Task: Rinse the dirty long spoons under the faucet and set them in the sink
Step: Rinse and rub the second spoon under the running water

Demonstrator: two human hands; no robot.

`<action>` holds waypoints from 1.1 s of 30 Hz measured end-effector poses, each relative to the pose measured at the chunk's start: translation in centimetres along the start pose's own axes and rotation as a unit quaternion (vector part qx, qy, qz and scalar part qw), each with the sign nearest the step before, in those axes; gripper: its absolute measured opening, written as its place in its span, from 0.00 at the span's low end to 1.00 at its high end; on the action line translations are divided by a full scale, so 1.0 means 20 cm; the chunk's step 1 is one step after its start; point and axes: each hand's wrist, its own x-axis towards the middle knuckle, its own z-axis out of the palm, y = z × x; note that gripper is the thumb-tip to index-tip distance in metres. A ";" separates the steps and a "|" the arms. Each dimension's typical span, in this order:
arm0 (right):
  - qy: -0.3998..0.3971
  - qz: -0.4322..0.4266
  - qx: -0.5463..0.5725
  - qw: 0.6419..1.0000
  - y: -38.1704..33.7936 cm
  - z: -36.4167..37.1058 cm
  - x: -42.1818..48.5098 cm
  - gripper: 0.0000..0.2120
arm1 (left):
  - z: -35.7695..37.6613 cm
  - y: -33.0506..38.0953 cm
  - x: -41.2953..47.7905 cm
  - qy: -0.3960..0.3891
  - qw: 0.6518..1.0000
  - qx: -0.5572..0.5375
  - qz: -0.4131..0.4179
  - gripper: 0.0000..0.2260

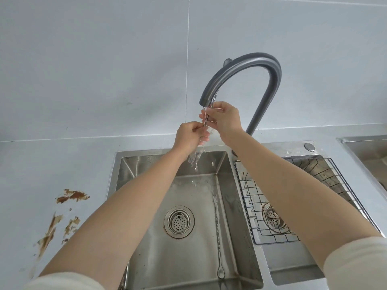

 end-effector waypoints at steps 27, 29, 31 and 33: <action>-0.051 0.066 -0.026 0.996 0.23 0.03 -0.15 0.08 | -0.03 -0.29 -0.24 -0.039 0.998 0.022 -0.050 0.13; -0.056 0.073 -0.038 0.995 0.26 0.03 -0.18 0.09 | -0.03 -0.34 -0.27 -0.029 0.998 0.046 -0.042 0.14; -0.062 0.076 -0.057 0.994 0.29 0.03 -0.21 0.09 | -0.03 -0.38 -0.30 -0.027 0.997 0.070 -0.037 0.15; -0.065 0.074 -0.076 0.992 0.32 0.02 -0.23 0.09 | -0.02 -0.41 -0.32 -0.028 0.995 0.084 -0.039 0.15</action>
